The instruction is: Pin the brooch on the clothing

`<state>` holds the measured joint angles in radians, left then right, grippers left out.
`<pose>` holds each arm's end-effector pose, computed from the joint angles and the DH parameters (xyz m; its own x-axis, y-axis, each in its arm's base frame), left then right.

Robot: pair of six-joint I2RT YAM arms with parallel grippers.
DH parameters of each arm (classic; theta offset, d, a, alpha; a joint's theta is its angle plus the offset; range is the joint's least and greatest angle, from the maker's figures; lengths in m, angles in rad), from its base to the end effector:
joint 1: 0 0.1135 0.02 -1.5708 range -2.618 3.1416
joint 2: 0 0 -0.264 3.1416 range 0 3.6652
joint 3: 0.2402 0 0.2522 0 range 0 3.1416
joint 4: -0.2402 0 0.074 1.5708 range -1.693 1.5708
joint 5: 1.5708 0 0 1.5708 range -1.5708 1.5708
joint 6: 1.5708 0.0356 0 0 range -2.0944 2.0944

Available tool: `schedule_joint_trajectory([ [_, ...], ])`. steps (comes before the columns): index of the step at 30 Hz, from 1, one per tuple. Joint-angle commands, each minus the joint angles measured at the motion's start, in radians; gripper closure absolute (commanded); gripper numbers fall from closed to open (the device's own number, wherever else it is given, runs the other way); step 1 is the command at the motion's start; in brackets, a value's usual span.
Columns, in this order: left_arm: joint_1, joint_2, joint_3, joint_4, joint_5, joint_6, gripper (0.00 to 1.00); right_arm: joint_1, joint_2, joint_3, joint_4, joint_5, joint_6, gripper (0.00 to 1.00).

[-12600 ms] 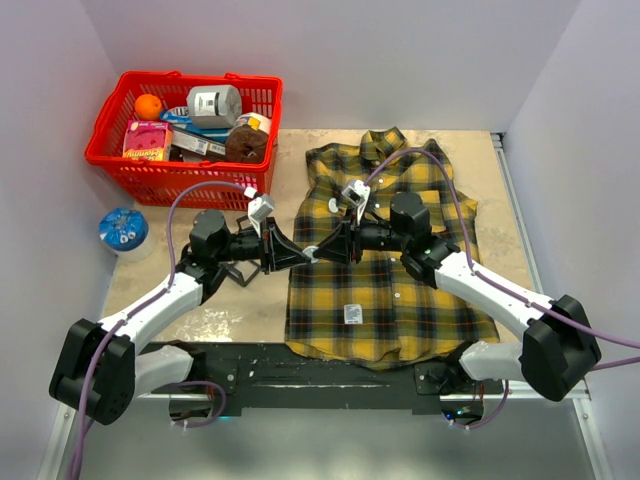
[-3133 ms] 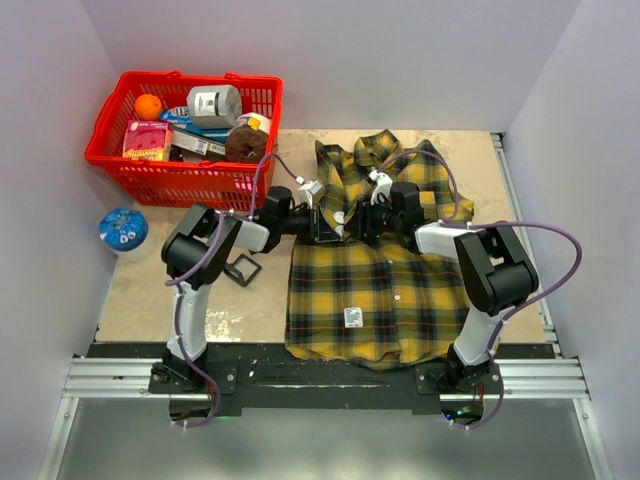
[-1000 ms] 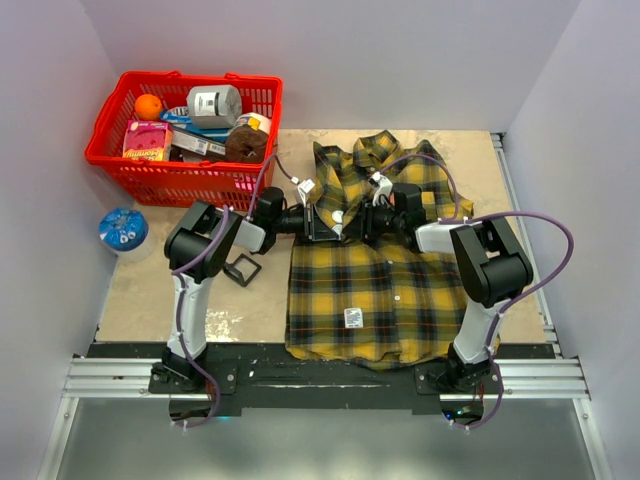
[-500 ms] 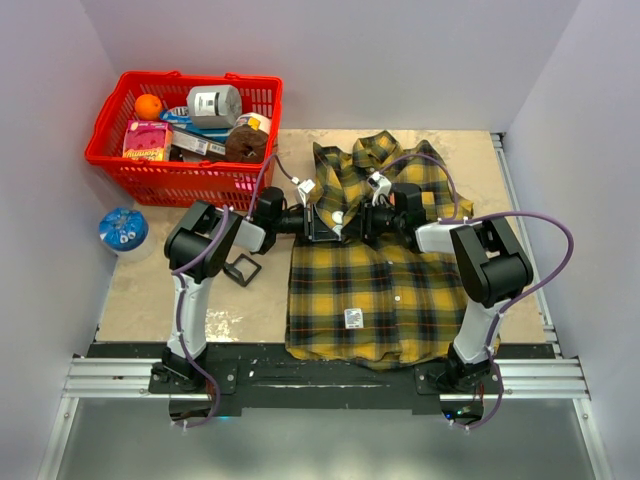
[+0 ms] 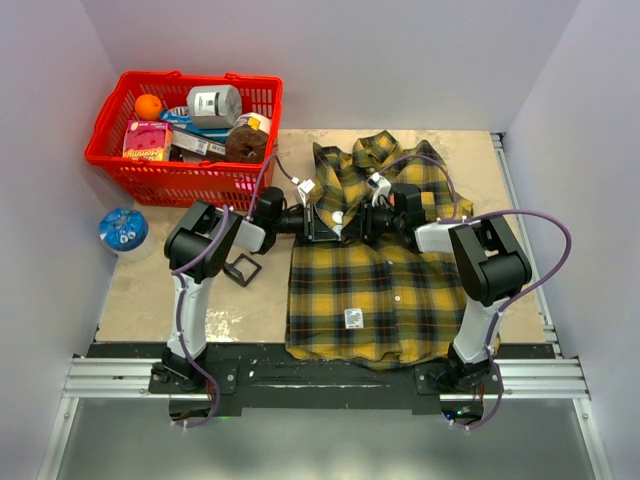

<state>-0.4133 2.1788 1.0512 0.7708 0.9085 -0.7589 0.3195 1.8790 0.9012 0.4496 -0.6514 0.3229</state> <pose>0.3733 -0.1944 0.1011 -0.8677 -0.0815 -0.4904 0.4501 0.2898 -0.8446 0.3493 0.1383 0.1439 -0.6908 0.0373 -0.7221 -0.5565 0.6102 0.5638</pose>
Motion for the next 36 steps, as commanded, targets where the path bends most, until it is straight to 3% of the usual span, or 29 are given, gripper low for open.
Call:
schedule_joint_trajectory([
  [1,0.011,0.021,0.006,0.004,0.027,-0.033,1.0,0.0,0.009,0.008,0.047,-0.031,0.01,0.65],
  [36,0.018,0.029,0.006,0.042,0.041,-0.088,1.0,0.0,0.025,0.019,0.052,-0.047,0.019,0.64],
])
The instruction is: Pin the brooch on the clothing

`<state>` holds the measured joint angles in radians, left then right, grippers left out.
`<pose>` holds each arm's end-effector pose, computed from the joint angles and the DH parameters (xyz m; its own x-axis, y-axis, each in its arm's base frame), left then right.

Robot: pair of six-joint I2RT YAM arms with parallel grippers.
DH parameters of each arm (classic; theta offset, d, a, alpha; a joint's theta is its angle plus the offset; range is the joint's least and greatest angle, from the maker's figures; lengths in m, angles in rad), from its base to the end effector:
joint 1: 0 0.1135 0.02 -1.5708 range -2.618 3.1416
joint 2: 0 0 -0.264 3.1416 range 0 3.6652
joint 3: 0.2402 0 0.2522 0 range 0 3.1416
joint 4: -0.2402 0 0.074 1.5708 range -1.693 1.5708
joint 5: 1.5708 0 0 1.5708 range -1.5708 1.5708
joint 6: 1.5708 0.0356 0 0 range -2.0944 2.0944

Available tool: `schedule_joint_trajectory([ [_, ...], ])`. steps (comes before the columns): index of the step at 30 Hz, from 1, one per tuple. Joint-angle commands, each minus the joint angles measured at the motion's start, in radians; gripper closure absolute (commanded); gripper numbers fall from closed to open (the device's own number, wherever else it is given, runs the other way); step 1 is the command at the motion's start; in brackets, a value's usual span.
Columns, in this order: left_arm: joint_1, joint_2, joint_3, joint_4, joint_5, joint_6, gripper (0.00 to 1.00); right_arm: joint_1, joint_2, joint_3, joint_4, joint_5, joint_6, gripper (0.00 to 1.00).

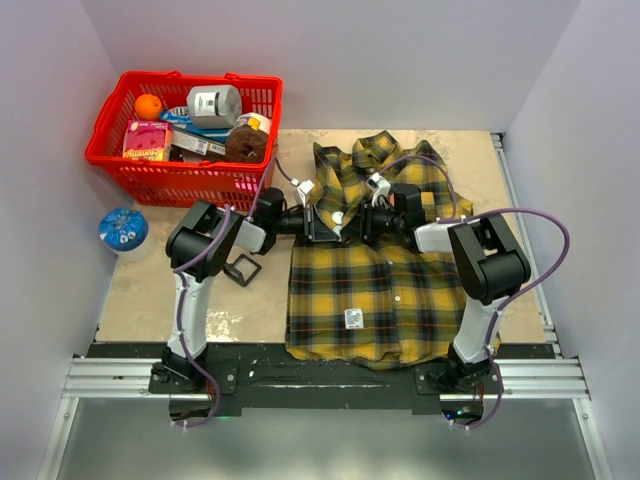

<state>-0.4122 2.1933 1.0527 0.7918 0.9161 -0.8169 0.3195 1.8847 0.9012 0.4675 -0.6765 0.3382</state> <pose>0.3740 -0.1944 0.0977 -0.8901 -0.0953 -0.4456 0.4062 0.2773 -0.8707 0.3497 0.1392 0.1437 -0.6947 0.0427 -0.7180 -0.5633 0.5884 0.5800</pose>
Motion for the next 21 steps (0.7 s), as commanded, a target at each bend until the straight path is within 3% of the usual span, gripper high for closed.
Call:
schedule_joint_trajectory([
  [1,0.016,0.013,0.004,0.02,0.033,-0.027,1.0,0.0,0.021,0.019,0.034,-0.021,0.004,0.64],
  [21,0.012,0.006,0.007,0.006,0.03,-0.013,1.0,0.018,0.036,0.042,-0.015,0.054,-0.001,0.68],
])
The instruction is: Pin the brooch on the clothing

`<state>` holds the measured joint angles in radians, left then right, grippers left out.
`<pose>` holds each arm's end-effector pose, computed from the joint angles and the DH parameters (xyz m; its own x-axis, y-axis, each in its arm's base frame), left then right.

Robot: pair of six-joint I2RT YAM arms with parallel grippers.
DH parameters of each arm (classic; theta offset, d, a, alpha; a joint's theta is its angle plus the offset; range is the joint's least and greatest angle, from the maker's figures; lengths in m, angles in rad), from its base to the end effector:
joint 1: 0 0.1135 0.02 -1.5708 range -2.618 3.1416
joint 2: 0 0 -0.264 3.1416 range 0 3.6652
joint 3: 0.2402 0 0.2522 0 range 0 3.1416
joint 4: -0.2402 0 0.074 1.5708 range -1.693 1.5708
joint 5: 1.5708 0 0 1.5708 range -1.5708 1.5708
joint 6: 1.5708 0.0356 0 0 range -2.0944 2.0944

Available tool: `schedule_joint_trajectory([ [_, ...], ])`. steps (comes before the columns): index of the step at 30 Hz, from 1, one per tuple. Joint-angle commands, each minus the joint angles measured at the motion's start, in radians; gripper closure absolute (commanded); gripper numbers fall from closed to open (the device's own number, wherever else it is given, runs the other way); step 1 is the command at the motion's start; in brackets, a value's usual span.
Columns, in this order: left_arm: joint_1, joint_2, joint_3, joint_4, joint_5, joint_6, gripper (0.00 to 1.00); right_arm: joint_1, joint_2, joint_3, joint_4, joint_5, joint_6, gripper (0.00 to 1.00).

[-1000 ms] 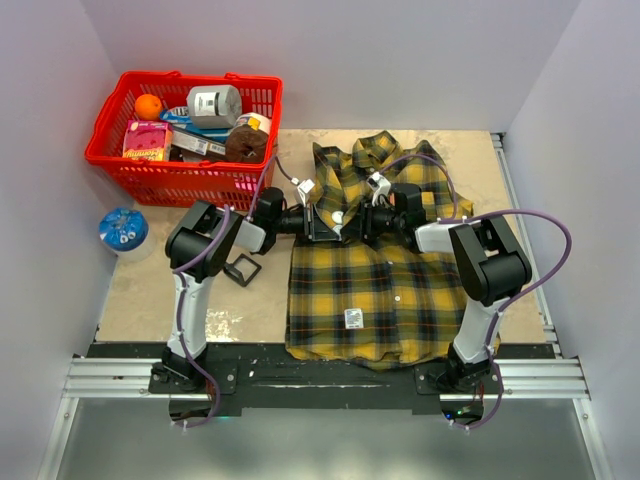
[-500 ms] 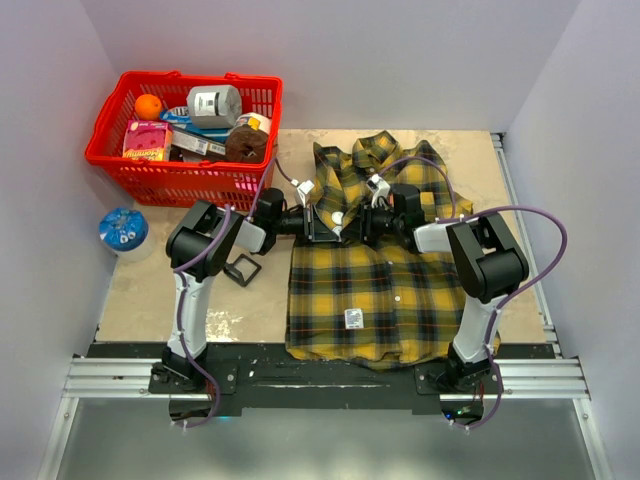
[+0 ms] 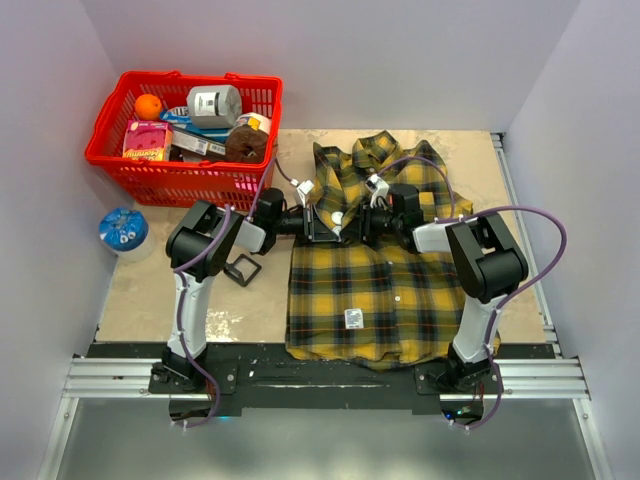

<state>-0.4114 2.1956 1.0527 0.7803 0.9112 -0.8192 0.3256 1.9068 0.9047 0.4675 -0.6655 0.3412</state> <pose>0.3739 -0.1938 0.0957 -0.8958 -0.0976 -0.4336 0.3922 0.2854 -0.8745 0.3504 0.1415 0.1367 -0.7075 0.0389 -0.7056 -0.5499 0.5967 0.5844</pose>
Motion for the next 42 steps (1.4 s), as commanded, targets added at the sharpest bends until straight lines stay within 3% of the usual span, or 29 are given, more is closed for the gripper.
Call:
schedule_joint_trajectory([
  [1,0.01,0.004,0.007,0.014,0.032,-0.006,1.0,0.015,0.012,0.04,-0.016,0.046,-0.004,0.68],
  [22,-0.007,-0.008,0.018,-0.035,0.023,0.04,1.0,0.036,0.021,0.068,-0.101,0.155,-0.018,0.71],
  [42,-0.006,0.018,0.078,-0.179,-0.032,0.065,1.0,0.055,0.037,0.088,-0.098,0.08,-0.033,0.71],
])
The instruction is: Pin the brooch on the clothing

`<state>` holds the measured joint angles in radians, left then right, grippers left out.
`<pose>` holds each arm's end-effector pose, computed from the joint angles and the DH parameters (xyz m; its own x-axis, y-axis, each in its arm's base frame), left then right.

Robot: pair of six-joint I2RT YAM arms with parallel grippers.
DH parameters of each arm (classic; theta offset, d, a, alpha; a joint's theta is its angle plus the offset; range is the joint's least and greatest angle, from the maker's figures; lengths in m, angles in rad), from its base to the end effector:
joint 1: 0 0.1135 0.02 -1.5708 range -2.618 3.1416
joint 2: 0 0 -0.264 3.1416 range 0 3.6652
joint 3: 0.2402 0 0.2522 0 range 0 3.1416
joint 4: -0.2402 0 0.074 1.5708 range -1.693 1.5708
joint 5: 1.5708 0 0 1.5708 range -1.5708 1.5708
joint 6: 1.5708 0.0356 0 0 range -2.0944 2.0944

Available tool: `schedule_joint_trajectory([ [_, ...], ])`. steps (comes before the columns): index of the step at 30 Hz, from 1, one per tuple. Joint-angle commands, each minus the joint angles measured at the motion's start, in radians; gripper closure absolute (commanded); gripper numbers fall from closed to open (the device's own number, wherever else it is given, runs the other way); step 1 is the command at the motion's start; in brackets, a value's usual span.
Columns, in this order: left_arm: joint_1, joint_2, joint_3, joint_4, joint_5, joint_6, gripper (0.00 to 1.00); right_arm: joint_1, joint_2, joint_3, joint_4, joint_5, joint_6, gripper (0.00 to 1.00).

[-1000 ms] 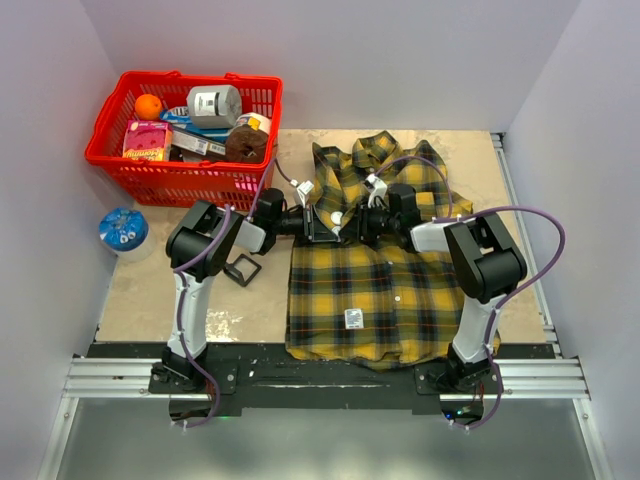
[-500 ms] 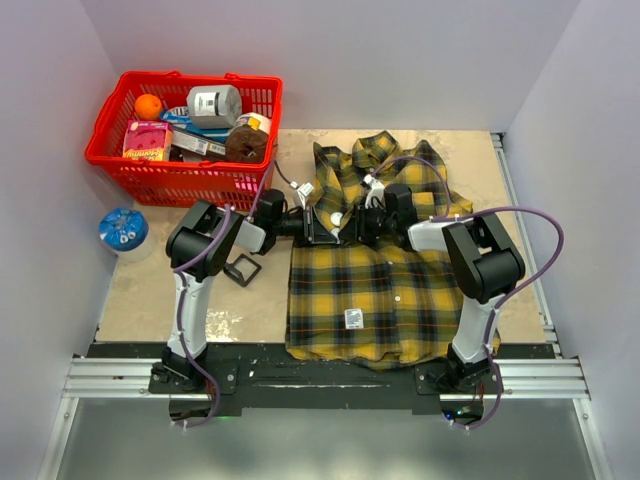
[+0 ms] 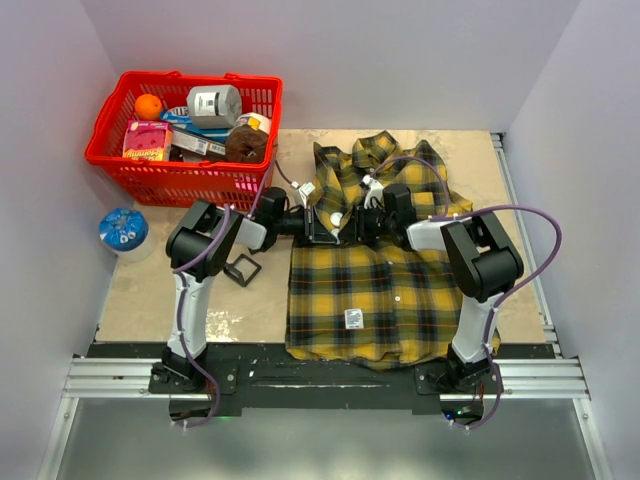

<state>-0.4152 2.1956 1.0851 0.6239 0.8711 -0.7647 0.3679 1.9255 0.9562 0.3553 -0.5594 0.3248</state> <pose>0.3758 -0.1954 0.0895 -0.9170 -0.0830 -0.3902 0.3377 0.3590 -0.8701 0.3524 0.1561 0.1330 -0.7359 0.0062 -0.6770 -0.5009 0.6678 0.5506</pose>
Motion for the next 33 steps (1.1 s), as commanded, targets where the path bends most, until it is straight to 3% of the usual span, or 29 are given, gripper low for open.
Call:
schedule_joint_trajectory([
  [1,0.001,0.021,0.052,-0.027,0.008,0.008,1.0,0.012,0.02,0.039,0.017,-0.033,-0.013,0.71],
  [33,0.001,0.029,0.107,-0.079,-0.009,0.065,1.0,0.025,0.092,0.107,-0.05,-0.091,-0.038,0.71],
])
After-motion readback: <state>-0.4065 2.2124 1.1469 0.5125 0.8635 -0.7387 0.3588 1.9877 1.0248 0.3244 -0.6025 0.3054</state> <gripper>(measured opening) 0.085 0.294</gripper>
